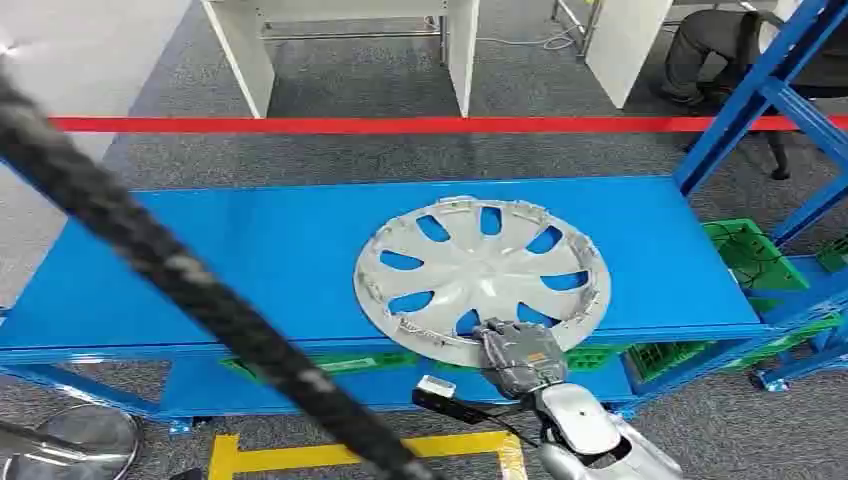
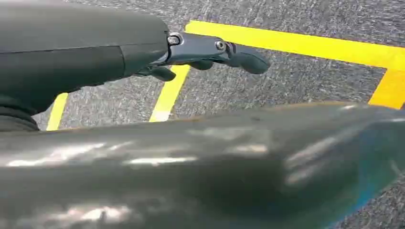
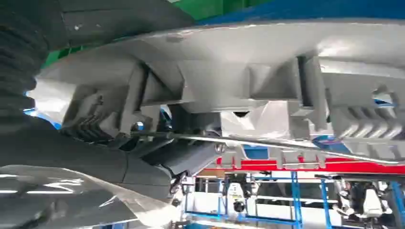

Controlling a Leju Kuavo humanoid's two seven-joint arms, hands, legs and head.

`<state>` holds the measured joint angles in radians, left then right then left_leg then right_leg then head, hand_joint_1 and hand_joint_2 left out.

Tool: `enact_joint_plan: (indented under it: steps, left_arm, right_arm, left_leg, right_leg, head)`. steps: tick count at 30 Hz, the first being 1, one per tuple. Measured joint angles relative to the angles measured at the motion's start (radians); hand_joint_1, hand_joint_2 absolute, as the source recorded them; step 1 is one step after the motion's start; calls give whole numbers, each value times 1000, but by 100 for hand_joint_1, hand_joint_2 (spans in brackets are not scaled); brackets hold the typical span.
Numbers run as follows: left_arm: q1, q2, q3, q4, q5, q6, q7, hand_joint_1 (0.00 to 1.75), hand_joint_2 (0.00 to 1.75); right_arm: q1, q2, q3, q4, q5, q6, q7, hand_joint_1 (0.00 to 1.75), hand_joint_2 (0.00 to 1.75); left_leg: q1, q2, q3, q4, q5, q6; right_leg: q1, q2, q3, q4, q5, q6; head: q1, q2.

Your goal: Take the parts from the cabinet and place them on the table.

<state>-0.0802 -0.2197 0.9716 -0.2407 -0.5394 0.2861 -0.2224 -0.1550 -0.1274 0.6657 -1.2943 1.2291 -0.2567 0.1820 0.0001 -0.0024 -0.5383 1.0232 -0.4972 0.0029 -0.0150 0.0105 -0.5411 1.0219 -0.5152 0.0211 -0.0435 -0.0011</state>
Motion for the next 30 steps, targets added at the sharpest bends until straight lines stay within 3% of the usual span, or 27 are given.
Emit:
enact_joint_plan:
  steps: [6,12,14,15,16,18,22,30]
  left_arm:
    - [0,0,0,0,0,0,-3,0,0]
    - [0,0,0,0,-10,0,-10,0,0]
    - [0,0,0,0,-15,1,-22,0,0]
    - [0,0,0,0,-17,1,-35,0,175]
    - [0,0,0,0,-17,-3,-56,0,0]
    - [-1,0,0,0,-17,-11,-90,0,0]
    - [-8,1,0,0,-10,-12,-135,0,0]
    - [-10,4,0,0,-11,-20,-143,0,0]
  right_arm:
    - [2,-6,-1,0,6,-47,-18,175,175]
    - [9,-14,-22,-15,74,-159,-29,175,175]
    - [17,-20,-40,-38,126,-230,-29,175,175]
    - [20,-23,-52,-56,157,-263,-29,175,175]
    - [25,-27,-68,-76,194,-298,-29,175,175]
    - [35,-33,-105,-120,248,-355,-31,175,175]
    - [57,-60,-177,-205,327,-386,-50,175,175]
    - [70,-130,-263,-290,339,-392,-68,175,175]
  left_leg:
    - [0,0,0,0,0,0]
    - [0,0,0,0,0,0]
    - [0,0,-1,0,1,1]
    - [0,0,-1,0,1,0]
    - [0,0,-1,0,1,0]
    - [0,0,-1,0,0,0]
    - [0,0,-2,0,0,0]
    - [-1,0,-3,0,0,1]
  right_leg:
    - [0,1,0,0,0,0]
    - [0,1,0,0,1,1]
    - [0,0,0,0,1,1]
    - [0,0,-1,0,1,1]
    - [0,0,-1,0,1,1]
    - [0,0,-1,0,1,0]
    - [-1,0,-2,0,1,1]
    - [-1,1,-2,0,1,1]
  head:
    - [0,0]
    - [0,0]
    - [0,0]
    - [0,0]
    - [0,0]
    - [0,0]
    - [0,0]
    - [0,0]
